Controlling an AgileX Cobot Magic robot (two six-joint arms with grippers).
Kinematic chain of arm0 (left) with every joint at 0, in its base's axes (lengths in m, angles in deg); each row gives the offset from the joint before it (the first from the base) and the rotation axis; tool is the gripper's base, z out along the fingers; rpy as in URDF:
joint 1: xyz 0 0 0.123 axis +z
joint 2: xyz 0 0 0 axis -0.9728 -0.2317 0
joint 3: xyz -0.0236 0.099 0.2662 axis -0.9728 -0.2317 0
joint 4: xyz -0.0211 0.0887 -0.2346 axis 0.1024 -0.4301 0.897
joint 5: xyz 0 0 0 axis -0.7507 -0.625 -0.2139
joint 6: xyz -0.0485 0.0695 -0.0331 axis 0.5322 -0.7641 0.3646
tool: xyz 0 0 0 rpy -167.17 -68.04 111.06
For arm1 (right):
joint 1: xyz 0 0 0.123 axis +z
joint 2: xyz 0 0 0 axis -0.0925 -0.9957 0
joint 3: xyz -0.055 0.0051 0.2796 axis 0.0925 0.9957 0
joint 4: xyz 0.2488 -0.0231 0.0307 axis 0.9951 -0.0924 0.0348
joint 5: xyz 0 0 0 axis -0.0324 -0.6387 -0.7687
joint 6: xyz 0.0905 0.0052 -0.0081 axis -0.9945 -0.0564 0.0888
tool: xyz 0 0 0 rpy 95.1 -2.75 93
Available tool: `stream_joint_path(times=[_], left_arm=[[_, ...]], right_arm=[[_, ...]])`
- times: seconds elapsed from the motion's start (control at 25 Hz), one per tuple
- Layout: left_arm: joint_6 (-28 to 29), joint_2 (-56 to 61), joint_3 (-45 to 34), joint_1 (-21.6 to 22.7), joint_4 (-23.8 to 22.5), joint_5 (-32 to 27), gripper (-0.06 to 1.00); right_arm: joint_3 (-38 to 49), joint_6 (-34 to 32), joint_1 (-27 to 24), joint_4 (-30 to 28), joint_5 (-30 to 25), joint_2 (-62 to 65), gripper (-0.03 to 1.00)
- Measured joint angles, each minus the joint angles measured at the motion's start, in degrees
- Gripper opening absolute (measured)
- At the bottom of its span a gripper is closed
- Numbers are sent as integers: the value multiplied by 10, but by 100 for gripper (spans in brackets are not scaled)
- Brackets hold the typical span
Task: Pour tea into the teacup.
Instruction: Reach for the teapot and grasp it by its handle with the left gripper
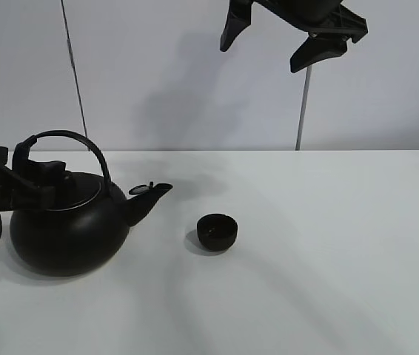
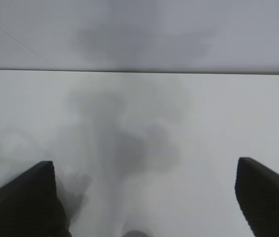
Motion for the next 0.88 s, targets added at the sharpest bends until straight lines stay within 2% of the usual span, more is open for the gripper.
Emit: stream_joint_path(times=[0.32, 0.76, 0.88], left_arm=[[3, -1, 0, 0, 0, 1, 54], [10, -1, 0, 0, -14, -8, 11], [9, 0, 0, 0, -14, -8, 11]], right_arm=[[0, 0, 0, 0, 0, 0, 68], [0, 0, 0, 0, 0, 0, 68], [0, 0, 0, 0, 0, 0, 68]])
